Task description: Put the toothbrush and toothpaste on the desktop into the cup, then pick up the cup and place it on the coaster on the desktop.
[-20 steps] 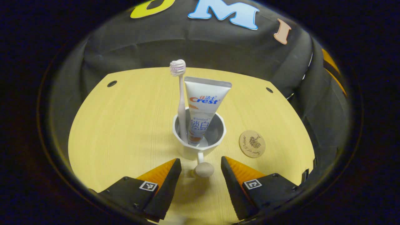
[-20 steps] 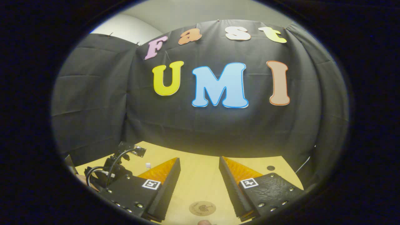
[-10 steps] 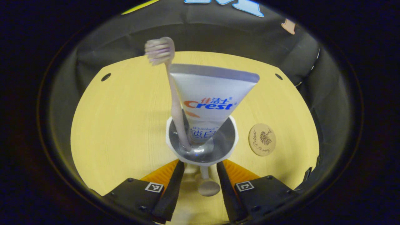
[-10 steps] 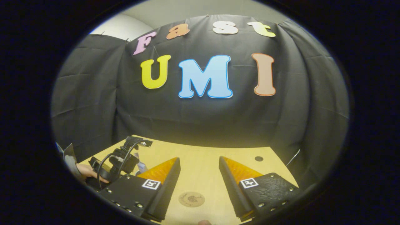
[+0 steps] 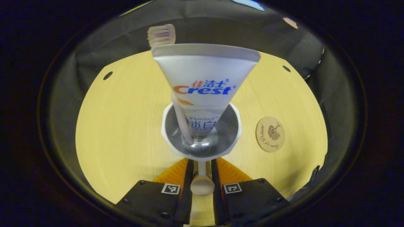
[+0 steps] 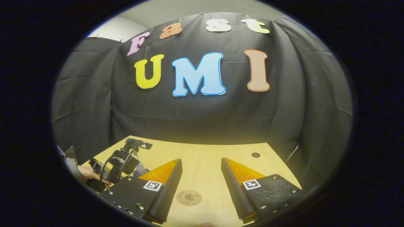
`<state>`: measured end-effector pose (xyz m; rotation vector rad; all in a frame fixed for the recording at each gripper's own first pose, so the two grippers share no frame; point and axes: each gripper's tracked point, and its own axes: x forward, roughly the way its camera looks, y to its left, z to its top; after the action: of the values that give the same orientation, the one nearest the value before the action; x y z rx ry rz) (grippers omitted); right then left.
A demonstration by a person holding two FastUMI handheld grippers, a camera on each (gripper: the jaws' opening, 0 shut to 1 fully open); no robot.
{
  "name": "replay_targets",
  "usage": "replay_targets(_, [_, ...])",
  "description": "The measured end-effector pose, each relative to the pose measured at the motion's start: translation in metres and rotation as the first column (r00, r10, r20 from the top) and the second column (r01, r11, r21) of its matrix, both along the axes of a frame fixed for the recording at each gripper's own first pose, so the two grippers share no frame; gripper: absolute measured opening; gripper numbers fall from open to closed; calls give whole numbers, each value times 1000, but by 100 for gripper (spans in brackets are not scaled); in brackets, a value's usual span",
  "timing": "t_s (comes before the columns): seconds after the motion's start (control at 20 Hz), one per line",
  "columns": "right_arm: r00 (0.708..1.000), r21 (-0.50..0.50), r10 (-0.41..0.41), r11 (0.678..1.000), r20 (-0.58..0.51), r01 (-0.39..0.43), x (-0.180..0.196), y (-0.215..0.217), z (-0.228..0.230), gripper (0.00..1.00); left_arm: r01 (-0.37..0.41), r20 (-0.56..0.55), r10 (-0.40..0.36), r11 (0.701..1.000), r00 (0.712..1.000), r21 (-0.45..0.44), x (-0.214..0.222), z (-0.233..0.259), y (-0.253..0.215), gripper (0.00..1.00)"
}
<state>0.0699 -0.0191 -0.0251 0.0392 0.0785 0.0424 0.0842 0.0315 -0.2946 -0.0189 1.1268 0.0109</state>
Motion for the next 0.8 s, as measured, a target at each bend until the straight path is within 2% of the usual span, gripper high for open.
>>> replay_targets(0.45, [1000, 8, -7, 1000, -14, 7, -13, -10, -5, 77, 8, 111, -4, 999, 994, -42, 0, 7, -19, 28])
replay_targets(0.8, [1000, -4, -24, 1000, -8, 24, -27, -21, -3, 77, 75, 142, -62, 993, 988, -87, 8, 14, -77, 28])
